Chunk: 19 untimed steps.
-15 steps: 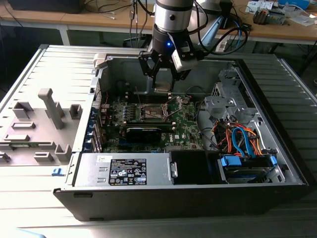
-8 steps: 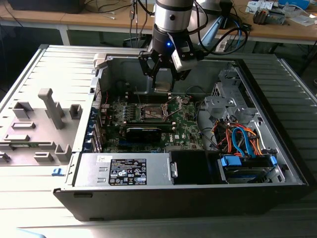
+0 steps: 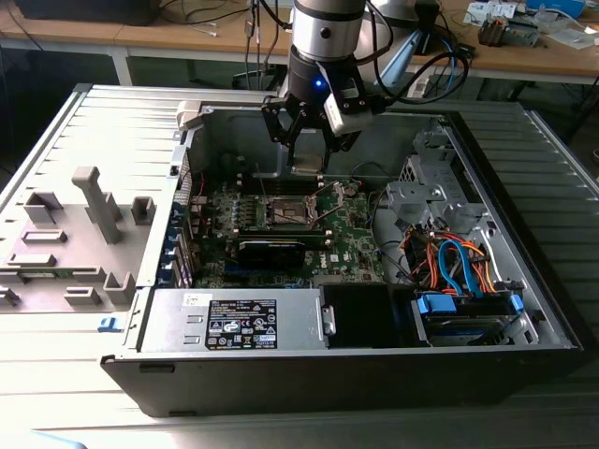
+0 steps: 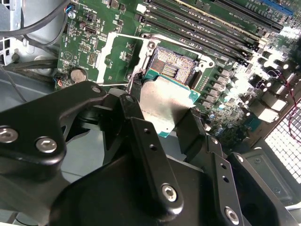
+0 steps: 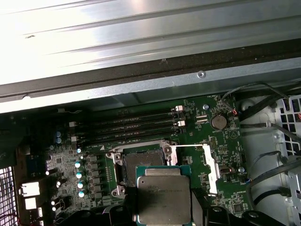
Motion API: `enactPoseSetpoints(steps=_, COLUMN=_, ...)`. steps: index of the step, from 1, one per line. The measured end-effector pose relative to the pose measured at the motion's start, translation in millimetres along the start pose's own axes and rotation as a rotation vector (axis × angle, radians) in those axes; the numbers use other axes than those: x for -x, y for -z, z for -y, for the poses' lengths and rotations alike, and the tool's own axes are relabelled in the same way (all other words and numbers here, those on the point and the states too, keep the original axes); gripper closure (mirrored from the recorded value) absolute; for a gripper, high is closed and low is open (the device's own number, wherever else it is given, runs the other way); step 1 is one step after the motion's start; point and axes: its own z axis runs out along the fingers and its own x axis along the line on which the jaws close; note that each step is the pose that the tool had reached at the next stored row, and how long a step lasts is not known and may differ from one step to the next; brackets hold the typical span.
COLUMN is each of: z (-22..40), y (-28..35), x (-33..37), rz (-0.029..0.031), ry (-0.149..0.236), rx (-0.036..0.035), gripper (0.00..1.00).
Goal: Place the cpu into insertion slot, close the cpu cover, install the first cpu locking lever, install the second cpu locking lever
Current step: 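Place the cpu into insertion slot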
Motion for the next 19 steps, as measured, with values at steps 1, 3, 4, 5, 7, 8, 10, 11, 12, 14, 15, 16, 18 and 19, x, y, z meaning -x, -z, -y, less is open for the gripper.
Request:
enactPoseSetpoints(steps=1, z=0.0, y=0.0, x=0.0, rz=0.0000, ry=-0.001, rx=0.0000, gripper=0.45)
enactPoseSetpoints(steps=3, z=0.0, y=0.0, x=0.0, rz=0.0000, ry=-0.002, rx=0.0000, gripper=0.45)
enactPoseSetpoints(steps=4, z=0.0, y=0.0, x=0.0, rz=0.0000, ry=-0.002, rx=0.0001, gripper=0.45)
enactPoseSetpoints(steps=5, z=0.0, y=0.0, x=0.0, rz=0.0000, ry=-0.002, rx=0.0001, gripper=0.45)
enactPoseSetpoints(steps=7, z=0.0, y=0.0, x=0.0, rz=0.0000, ry=-0.003, rx=0.0000, gripper=0.45)
enactPoseSetpoints(steps=8, z=0.0, y=0.0, x=0.0, rz=0.0001, ry=-0.004, rx=0.0000, gripper=0.45)
enactPoseSetpoints(steps=10, z=0.0, y=0.0, x=0.0, rz=0.0000, ry=-0.005, rx=0.0001, gripper=0.45)
enactPoseSetpoints(steps=11, z=0.0, y=-0.1, x=0.0, rz=0.0001, ry=-0.006, rx=0.0001, gripper=0.45)
enactPoseSetpoints(steps=12, z=0.0, y=0.0, x=0.0, rz=0.0001, ry=-0.006, rx=0.0001, gripper=0.45)
enactPoseSetpoints(steps=14, z=0.0, y=-0.1, x=0.0, rz=0.0001, ry=-0.007, rx=0.0001, gripper=0.45)
enactPoseSetpoints(steps=15, z=0.0, y=-0.1, x=0.0, rz=0.0001, ry=-0.008, rx=0.0001, gripper=0.45)
enactPoseSetpoints(steps=16, z=0.0, y=-0.1, x=0.0, rz=0.0001, ry=-0.008, rx=0.0002, gripper=0.45)
enactPoseSetpoints(steps=18, z=0.0, y=-0.1, x=0.0, rz=0.0002, ry=-0.009, rx=0.0002, gripper=0.45)
enactPoseSetpoints(steps=19, z=0.0, y=-0.1, x=0.0, rz=0.0002, ry=-0.009, rx=0.0002, gripper=0.45)
